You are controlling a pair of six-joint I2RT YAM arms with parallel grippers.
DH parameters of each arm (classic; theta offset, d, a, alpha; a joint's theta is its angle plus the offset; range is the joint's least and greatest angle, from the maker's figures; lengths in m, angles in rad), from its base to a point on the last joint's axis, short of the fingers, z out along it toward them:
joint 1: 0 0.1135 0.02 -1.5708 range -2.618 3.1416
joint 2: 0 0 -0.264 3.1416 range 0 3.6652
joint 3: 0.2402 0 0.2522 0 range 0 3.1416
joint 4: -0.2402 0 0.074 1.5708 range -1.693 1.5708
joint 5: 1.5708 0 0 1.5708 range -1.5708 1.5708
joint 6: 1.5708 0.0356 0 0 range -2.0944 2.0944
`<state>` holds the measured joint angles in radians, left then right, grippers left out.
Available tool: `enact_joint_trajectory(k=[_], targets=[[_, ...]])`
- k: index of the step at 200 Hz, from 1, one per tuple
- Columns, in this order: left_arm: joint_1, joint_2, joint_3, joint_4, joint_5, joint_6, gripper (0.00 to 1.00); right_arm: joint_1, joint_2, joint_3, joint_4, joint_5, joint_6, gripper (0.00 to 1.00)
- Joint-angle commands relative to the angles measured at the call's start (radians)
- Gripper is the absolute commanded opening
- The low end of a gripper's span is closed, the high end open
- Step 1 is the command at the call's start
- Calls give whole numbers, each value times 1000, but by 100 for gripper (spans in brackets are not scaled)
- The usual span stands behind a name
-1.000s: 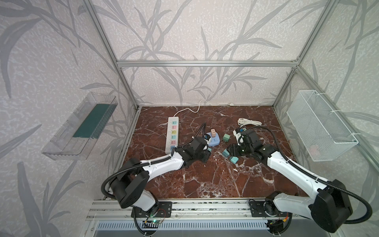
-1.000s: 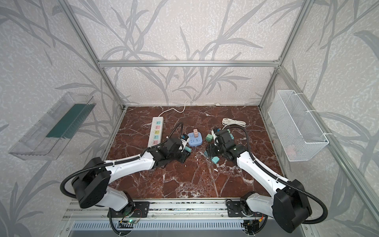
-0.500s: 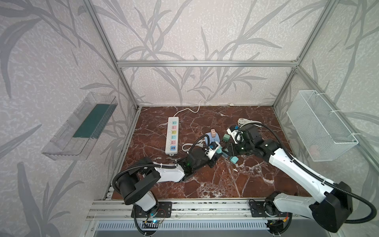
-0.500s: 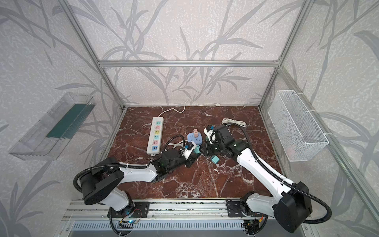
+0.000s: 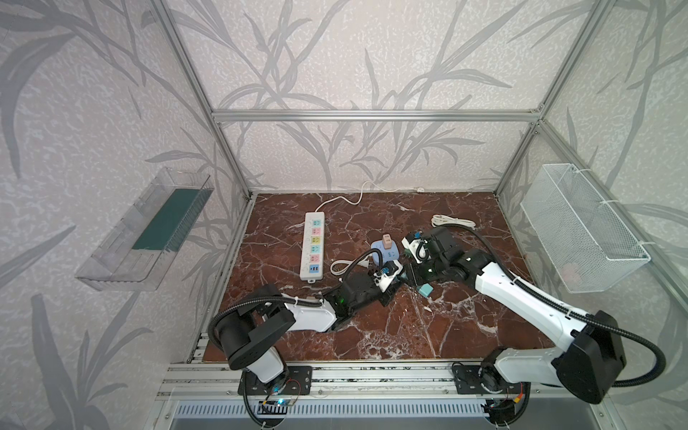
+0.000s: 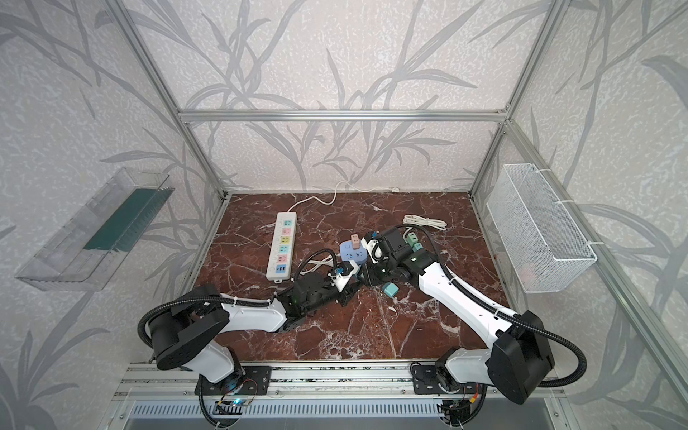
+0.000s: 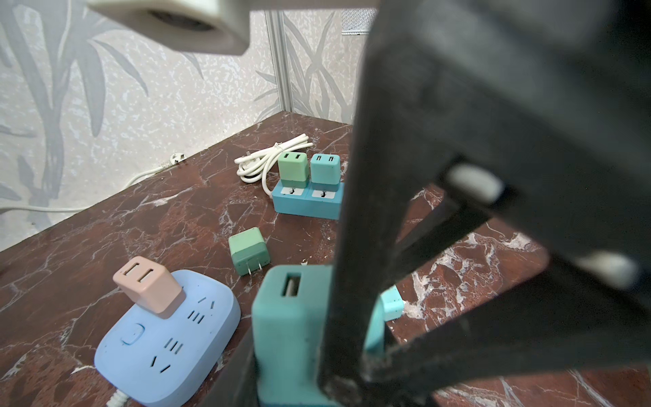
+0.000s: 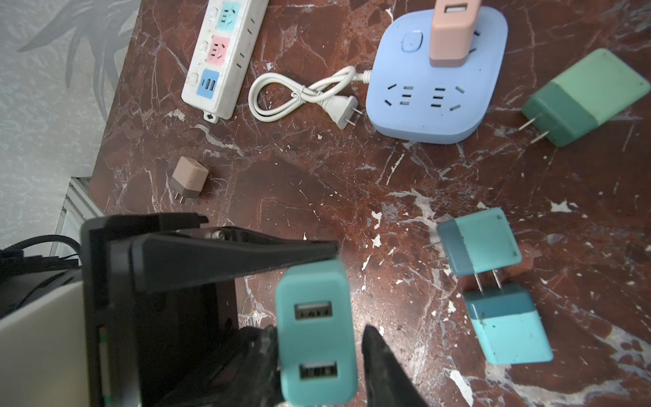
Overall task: Insert the plug
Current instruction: 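Bring the teal adapter to the right gripper and close the right gripper on it, then release the teal adapter from the left gripper and withdraw the left arm, then carry the teal adapter over the blue socket with the right gripper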
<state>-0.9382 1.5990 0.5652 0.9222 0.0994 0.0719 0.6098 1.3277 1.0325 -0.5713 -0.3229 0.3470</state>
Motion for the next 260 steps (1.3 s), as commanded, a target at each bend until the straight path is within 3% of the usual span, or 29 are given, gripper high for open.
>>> enact_joint_trajectory(k=[1,27,45,57,79,102,118,146,165,179,190,209,234,260], targets=[[-7,-11,-14,53,14,31,20,2,9,21,22,-27,0,37],[-8,-10,-16,58,18,31,20,1,5,11,39,-44,8,29],[-10,-7,-16,59,12,28,23,2,-7,9,45,-38,13,12],[-11,-11,-18,60,-6,21,38,1,-19,11,47,-30,15,4],[-13,-50,-32,74,-81,-7,63,1,-47,16,55,17,15,0],[-13,-149,-46,56,-215,-55,77,-5,-73,39,58,118,1,0],[-9,-274,1,-107,-334,-101,80,-8,-84,64,68,185,-17,0],[55,-413,208,-551,-468,-193,84,-7,-40,95,95,266,-49,0],[207,-427,320,-722,-392,-335,87,-5,18,95,135,311,-60,0],[345,-403,367,-780,-279,-461,88,-1,56,81,195,340,-63,0],[420,-379,374,-804,-256,-524,88,-1,90,69,249,348,-54,0],[484,-364,299,-772,-278,-608,88,16,164,87,291,377,-46,0],[572,-374,154,-662,-207,-904,82,40,255,106,339,410,-34,0],[609,-373,150,-605,-124,-930,78,50,347,136,359,427,-25,0]])
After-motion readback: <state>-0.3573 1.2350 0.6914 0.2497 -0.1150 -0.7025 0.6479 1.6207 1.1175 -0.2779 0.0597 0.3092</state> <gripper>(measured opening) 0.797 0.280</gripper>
